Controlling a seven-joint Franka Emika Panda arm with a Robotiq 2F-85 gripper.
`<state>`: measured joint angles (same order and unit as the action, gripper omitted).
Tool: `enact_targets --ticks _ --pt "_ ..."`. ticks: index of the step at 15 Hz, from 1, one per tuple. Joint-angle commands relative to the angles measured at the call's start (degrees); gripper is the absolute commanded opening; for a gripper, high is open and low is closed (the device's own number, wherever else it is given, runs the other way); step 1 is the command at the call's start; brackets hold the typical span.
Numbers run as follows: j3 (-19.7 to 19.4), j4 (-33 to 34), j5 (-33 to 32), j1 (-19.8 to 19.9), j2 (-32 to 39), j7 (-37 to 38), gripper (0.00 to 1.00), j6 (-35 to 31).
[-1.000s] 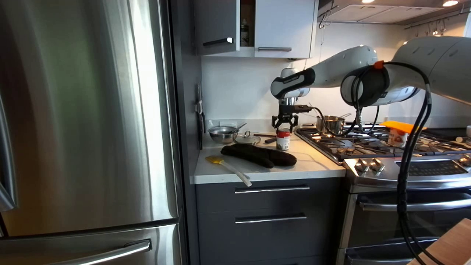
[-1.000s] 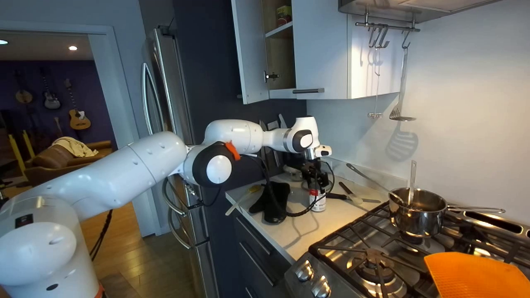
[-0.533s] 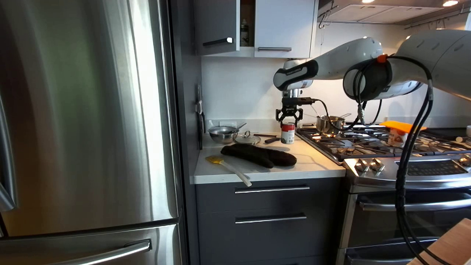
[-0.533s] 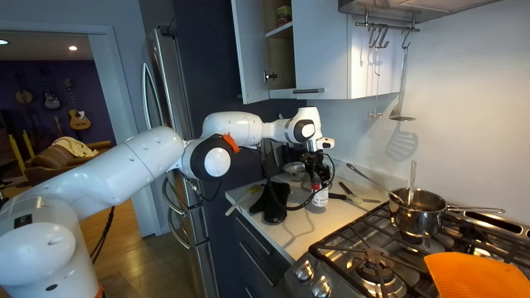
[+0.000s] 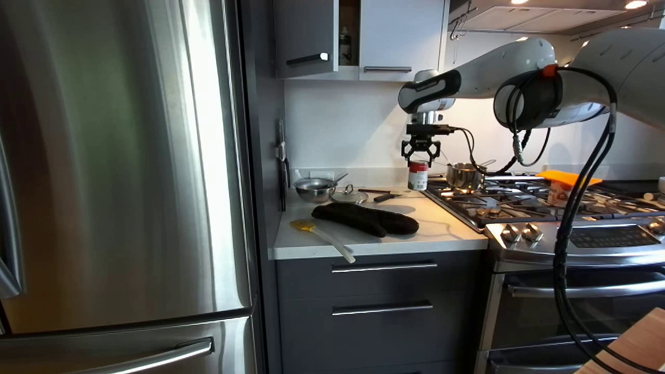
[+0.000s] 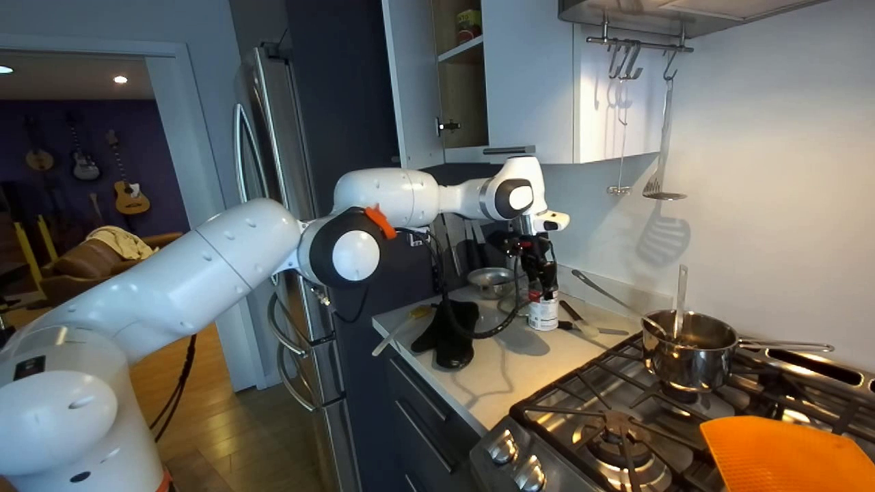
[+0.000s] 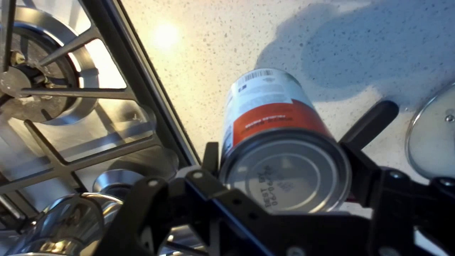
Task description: Put the can on the bottom left stove plate
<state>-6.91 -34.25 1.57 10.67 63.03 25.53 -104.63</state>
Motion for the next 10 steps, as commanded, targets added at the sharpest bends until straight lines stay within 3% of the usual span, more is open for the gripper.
enact_targets --ticks 1,10 --pt "-0.03 -6.62 1.94 1.65 -5.76 4.95 0.58 -2.16" --pt "-0.06 -26.95 5.61 3.73 -17.94 17.54 0.58 -10.00"
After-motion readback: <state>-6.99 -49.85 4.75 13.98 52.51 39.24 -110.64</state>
